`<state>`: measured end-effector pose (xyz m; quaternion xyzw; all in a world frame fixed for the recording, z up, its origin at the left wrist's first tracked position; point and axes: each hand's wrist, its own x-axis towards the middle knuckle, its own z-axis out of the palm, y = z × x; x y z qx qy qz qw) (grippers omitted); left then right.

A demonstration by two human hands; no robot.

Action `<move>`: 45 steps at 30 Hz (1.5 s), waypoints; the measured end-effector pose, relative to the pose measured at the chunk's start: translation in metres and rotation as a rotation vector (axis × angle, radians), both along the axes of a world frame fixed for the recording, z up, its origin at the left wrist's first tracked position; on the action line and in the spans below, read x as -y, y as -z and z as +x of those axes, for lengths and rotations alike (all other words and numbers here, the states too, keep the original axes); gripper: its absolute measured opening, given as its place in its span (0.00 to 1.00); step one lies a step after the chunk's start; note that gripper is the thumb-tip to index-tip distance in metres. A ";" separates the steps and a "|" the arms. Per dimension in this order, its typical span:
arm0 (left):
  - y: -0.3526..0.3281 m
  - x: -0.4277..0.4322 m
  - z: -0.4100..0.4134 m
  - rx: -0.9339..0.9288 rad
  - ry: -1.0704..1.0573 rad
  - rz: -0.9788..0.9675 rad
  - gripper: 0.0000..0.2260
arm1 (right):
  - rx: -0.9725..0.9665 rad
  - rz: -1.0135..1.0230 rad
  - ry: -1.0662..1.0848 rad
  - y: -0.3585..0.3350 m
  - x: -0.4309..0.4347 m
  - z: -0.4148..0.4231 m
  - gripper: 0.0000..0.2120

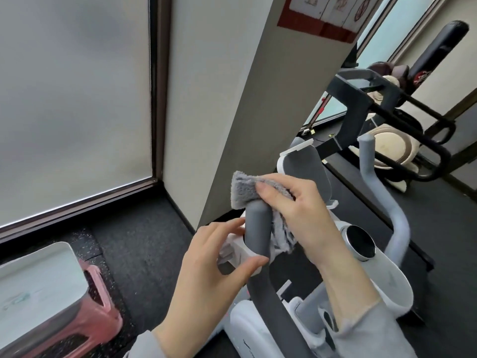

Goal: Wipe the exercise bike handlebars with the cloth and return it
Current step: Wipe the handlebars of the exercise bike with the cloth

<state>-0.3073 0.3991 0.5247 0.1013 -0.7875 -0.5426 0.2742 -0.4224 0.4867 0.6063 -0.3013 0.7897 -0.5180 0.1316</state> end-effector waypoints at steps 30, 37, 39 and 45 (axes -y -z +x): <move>0.008 0.000 0.012 -0.011 0.077 0.023 0.29 | -0.781 -0.071 0.099 0.051 -0.043 0.057 0.12; 0.014 0.000 0.013 -0.007 0.074 0.015 0.30 | -0.827 -0.087 0.123 0.042 -0.051 0.074 0.10; 0.016 -0.002 0.012 -0.011 0.028 0.026 0.29 | -0.918 -0.021 0.113 0.031 -0.036 0.066 0.11; 0.018 -0.004 0.014 -0.041 0.022 0.077 0.23 | -0.973 0.275 0.014 0.045 -0.033 0.070 0.16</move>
